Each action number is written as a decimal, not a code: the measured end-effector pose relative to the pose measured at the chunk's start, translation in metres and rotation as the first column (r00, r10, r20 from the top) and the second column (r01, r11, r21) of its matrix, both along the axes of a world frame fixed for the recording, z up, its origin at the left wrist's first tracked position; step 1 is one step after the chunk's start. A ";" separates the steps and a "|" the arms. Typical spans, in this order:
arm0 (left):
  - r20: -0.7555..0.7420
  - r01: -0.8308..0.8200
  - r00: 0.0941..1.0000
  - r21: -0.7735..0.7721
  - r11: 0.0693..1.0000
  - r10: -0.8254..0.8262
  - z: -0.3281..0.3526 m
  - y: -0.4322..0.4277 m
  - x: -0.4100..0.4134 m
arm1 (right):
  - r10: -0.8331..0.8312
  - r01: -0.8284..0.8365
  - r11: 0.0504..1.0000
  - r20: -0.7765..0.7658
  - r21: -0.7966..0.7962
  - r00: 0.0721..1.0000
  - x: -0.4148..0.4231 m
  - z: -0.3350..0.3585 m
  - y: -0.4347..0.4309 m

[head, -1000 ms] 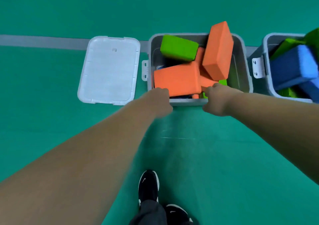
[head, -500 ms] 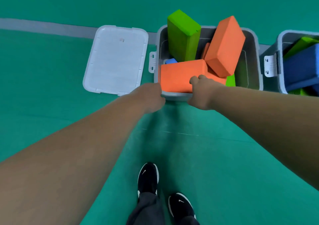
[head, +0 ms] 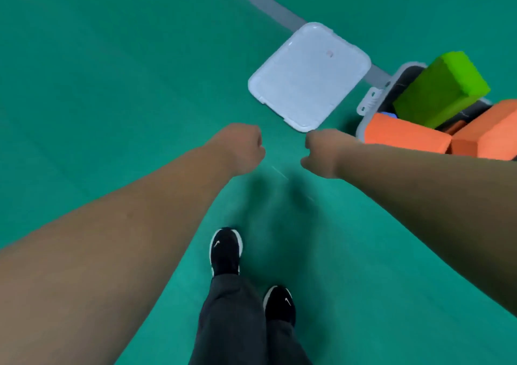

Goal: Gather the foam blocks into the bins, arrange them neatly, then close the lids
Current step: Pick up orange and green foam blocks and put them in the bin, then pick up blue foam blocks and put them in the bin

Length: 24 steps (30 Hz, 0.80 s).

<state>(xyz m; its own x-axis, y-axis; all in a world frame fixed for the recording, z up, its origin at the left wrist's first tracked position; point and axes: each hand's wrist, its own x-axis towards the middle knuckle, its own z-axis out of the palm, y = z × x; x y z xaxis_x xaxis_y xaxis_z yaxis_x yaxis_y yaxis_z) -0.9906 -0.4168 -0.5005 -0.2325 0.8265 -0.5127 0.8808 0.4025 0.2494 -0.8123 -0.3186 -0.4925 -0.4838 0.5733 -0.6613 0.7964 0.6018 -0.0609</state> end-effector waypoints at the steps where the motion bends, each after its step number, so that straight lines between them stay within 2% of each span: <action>1: -0.014 -0.046 0.999 -0.006 0.999 0.046 0.002 -0.032 -0.016 | 0.053 -0.053 0.999 -0.009 0.000 0.999 -0.026 0.001 -0.020; 6: -0.048 -0.273 0.962 -0.077 0.959 0.270 0.002 -0.213 -0.073 | 0.394 -0.395 0.918 -0.044 -0.028 0.918 -0.137 0.000 -0.162; 12: -0.040 -0.568 0.821 -0.142 0.811 0.569 -0.022 -0.431 -0.082 | 0.739 -0.738 0.671 -0.020 -0.069 0.674 -0.198 -0.007 -0.368; 17: -0.023 -0.661 0.736 -0.241 0.711 0.677 -0.048 -0.605 -0.043 | 0.858 -0.853 0.514 0.031 -0.091 0.513 -0.197 -0.034 -0.531; 21: -0.041 -0.768 0.619 -0.240 0.593 0.785 -0.048 -0.759 -0.010 | 0.892 -0.882 0.451 0.021 -0.136 0.452 -0.189 -0.040 -0.675; 24: -0.059 -0.839 0.503 -0.275 0.470 0.862 -0.042 -0.882 0.018 | 0.930 -0.922 0.356 -0.034 -0.155 0.365 -0.191 -0.030 -0.789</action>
